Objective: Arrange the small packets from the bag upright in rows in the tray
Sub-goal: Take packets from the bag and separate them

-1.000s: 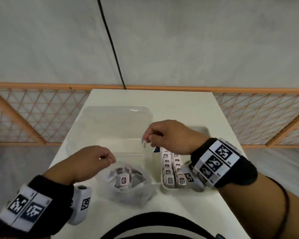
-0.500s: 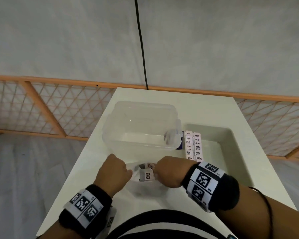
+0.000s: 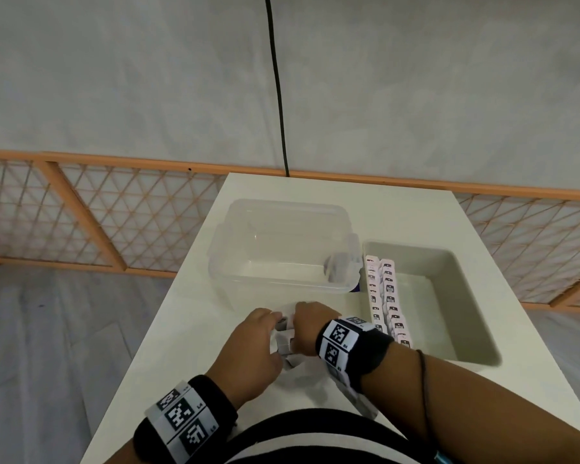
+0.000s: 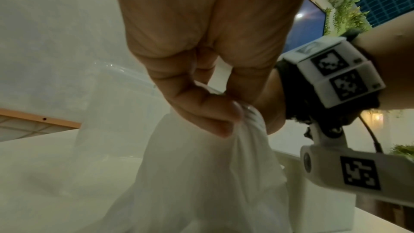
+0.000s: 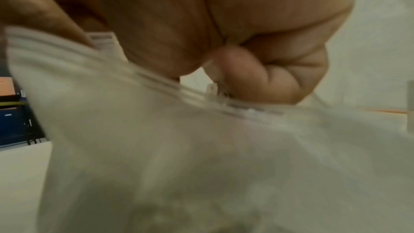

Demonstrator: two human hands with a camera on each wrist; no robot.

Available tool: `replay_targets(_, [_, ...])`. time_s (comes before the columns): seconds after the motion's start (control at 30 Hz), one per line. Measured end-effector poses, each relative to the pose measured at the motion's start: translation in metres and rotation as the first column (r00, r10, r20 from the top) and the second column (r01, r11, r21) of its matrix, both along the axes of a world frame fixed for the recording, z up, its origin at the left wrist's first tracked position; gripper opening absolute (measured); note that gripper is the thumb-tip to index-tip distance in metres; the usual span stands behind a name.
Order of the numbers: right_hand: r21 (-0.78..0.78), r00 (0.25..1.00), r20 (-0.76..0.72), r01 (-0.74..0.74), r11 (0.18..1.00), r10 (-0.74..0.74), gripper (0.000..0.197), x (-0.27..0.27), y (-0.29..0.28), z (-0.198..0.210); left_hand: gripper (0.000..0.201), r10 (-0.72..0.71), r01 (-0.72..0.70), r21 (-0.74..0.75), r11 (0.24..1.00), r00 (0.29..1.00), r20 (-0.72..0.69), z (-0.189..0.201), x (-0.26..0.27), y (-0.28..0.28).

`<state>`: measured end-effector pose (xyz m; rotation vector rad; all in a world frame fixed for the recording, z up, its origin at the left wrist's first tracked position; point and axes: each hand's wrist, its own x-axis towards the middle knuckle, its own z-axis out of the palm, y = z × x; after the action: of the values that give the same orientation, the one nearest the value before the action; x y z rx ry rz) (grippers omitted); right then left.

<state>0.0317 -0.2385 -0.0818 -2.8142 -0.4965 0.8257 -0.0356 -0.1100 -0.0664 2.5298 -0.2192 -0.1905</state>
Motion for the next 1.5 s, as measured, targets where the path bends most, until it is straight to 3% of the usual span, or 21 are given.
replay_targets(0.13, [-0.114,0.995,0.041,-0.084,0.990,0.090,0.027,-0.002,0.003,-0.003,0.052,0.021,-0.021,-0.009,1.000,1.000,-0.005,-0.001,0.000,0.003])
replay_targets(0.3, [-0.096,0.973,0.139,-0.175,0.980,0.187,0.019,-0.002,-0.001,0.015,0.056,0.055,-0.054,0.018,0.998,0.998,-0.023,-0.006,0.005,0.009])
replay_targets(0.5, [0.099,0.966,0.224,-0.155,0.983,0.130,0.017,-0.002,-0.029,0.069,0.057,0.059,-0.061,0.104,0.993,0.998,0.018,0.010,0.012,0.011])
replay_targets(0.6, [0.302,0.991,0.128,-0.082,0.950,0.044,0.013,-0.005,-0.051,0.099,0.067,-0.030,0.025,0.066,0.998,0.997,0.075,0.041,0.020,0.006])
replay_targets(0.63, [0.378,0.998,0.063,-0.035,0.925,0.012,0.012,-0.006,-0.059,0.109,0.067,-0.074,0.075,-0.013,0.997,0.996,0.051,0.051,0.024,0.004])
replay_targets(0.7, [0.504,0.997,-0.056,0.067,0.861,-0.046,0.008,-0.007,-0.073,0.122,0.055,-0.166,0.126,-0.309,0.943,0.980,-0.107,0.067,0.033,-0.003])
replay_targets(0.77, [0.611,0.987,-0.127,0.156,0.776,-0.099,0.007,-0.008,-0.084,0.129,0.032,-0.281,0.080,-0.600,0.796,0.927,-0.249,0.078,0.040,-0.015])
replay_targets(0.83, [0.715,0.961,-0.188,0.275,0.642,-0.203,0.013,-0.007,-0.092,0.130,0.024,-0.290,-0.019,-0.724,0.690,0.909,-0.300,0.085,0.046,-0.030])
replay_targets(0.93, [0.792,0.852,-0.328,0.484,0.373,-0.409,0.027,-0.004,-0.105,0.122,0.022,-0.205,-0.139,-0.811,0.569,0.930,-0.304,0.083,0.056,-0.053])
replay_targets(1.0, [0.800,0.796,-0.383,0.540,0.263,-0.468,0.028,-0.001,-0.114,0.117,0.020,-0.173,-0.158,-0.837,0.524,0.943,-0.285,0.079,0.063,-0.067])
replay_targets(1.17, [0.798,0.765,-0.431,0.571,0.194,-0.478,0.015,0.006,-0.136,0.109,0.021,-0.151,-0.179,-0.865,0.469,0.948,-0.278,0.069,0.077,-0.097])
replay_targets(1.4, [0.776,0.722,-0.515,0.621,0.107,-0.461,0.016,0.022,-0.165,0.103,0.015,-0.165,-0.343,-0.884,0.317,0.898,-0.407,0.065,0.096,-0.121])
replay_targets(1.5, [0.766,0.692,-0.580,0.643,0.000,-0.429,0.014,0.031,-0.171,0.097,0.013,-0.142,-0.362,-0.880,0.307,0.897,-0.419,0.062,0.104,-0.131])
